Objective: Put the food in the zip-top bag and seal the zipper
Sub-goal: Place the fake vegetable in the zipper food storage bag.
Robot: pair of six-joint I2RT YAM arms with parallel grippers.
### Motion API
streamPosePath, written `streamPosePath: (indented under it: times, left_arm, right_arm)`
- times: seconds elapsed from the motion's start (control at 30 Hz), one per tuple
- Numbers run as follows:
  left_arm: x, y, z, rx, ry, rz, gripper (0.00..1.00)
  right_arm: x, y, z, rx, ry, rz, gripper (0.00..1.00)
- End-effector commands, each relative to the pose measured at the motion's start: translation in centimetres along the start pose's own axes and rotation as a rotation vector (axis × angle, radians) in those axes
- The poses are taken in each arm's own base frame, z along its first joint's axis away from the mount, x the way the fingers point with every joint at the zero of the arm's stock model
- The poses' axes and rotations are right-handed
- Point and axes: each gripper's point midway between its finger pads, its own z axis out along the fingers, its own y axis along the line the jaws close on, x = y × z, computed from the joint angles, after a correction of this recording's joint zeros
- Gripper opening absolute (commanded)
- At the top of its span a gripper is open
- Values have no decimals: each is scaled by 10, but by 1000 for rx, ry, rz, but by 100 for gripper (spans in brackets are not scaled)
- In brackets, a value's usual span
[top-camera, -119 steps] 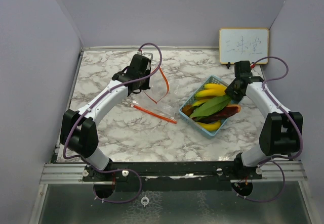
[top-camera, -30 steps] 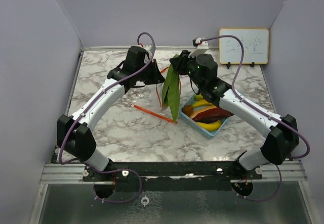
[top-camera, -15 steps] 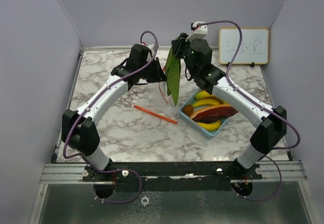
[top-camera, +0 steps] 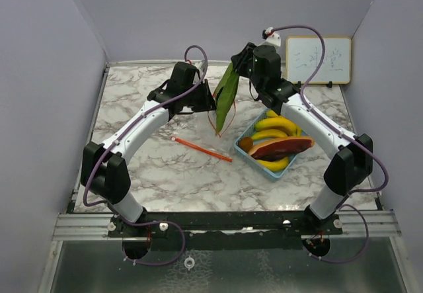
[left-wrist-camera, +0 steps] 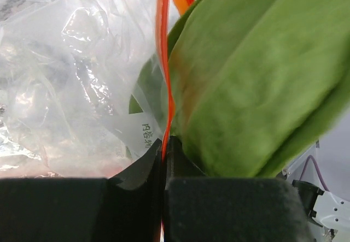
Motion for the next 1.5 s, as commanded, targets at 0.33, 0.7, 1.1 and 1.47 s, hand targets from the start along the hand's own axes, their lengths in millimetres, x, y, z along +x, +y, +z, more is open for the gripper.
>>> streamPosePath:
  times: [0.33,0.7,1.1,1.47]
  left_arm:
    - [-27,-28,-1,59,-44,-41,0]
    - [-61,-53,-15,87,-102,16,0]
    - [-55,-52,-9,114,-101,-9,0]
    - [-48,-44,-5,92,-90,-13,0]
  right_arm:
    - [50,21,-55,-201,1,-174,2]
    - [90,18,-63,-241,127,-157,2]
    - [73,24,-61,-238,143,-288,49]
    - [21,-22,-83,2,153,-305,65]
